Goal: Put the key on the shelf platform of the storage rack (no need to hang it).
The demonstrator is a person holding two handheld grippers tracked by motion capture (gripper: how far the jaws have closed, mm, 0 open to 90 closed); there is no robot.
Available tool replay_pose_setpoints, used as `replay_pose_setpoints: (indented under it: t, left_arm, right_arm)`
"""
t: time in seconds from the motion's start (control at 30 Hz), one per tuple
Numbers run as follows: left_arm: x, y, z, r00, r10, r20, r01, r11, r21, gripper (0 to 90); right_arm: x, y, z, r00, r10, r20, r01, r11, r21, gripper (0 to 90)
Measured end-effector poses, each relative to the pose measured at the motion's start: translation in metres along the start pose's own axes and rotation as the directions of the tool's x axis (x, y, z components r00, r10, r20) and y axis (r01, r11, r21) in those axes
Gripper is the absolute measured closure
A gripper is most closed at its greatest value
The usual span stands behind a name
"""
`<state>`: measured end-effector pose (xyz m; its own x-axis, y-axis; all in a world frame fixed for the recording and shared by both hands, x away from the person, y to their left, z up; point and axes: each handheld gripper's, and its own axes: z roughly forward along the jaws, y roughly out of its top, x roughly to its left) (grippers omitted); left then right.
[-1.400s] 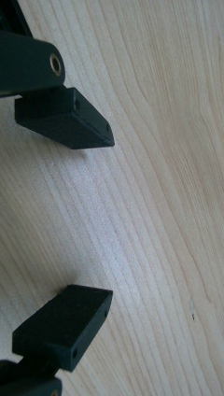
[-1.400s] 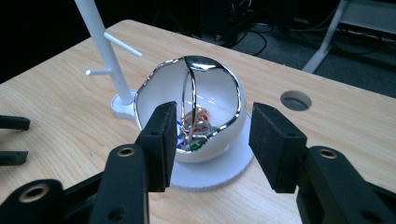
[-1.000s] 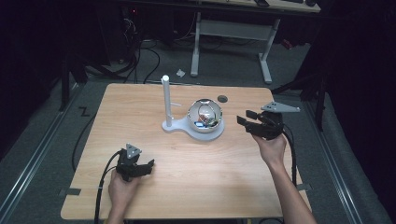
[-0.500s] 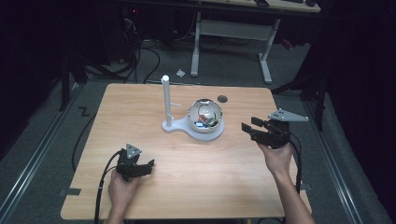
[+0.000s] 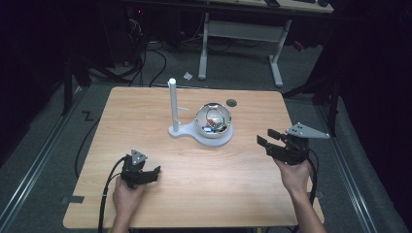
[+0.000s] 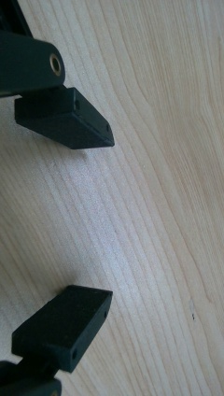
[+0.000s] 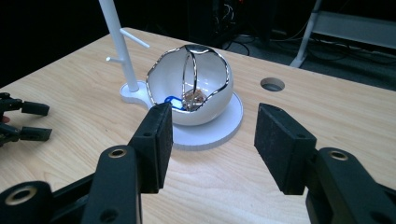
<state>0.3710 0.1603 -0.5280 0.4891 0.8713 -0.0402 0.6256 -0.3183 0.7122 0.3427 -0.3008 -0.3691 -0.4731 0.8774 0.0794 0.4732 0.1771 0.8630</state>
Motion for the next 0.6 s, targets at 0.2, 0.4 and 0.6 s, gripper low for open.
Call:
replay_pose_setpoints:
  t: [0.2,0.4,0.6]
  left_arm:
    - [0.0,0.0,0.0,1.0,0.0,-0.001,0.0,1.0,0.0,22.3]
    - [0.0,0.0,0.0,1.0,0.001,-0.001,-0.001,1.0,0.0,22.3]
    - [0.0,0.0,0.0,1.0,0.001,-0.001,-0.001,1.0,0.0,22.3]
  right_arm:
    - [-0.001,-0.01,-0.009,0.9999,0.008,0.008,-0.008,1.0,-0.013,47.4]
    - [-0.001,-0.02,-0.012,0.9996,0.026,0.011,-0.026,1.0,-0.011,47.4]
    - [0.0,-0.029,-0.011,0.9992,0.04,0.006,-0.04,0.999,-0.013,47.4]
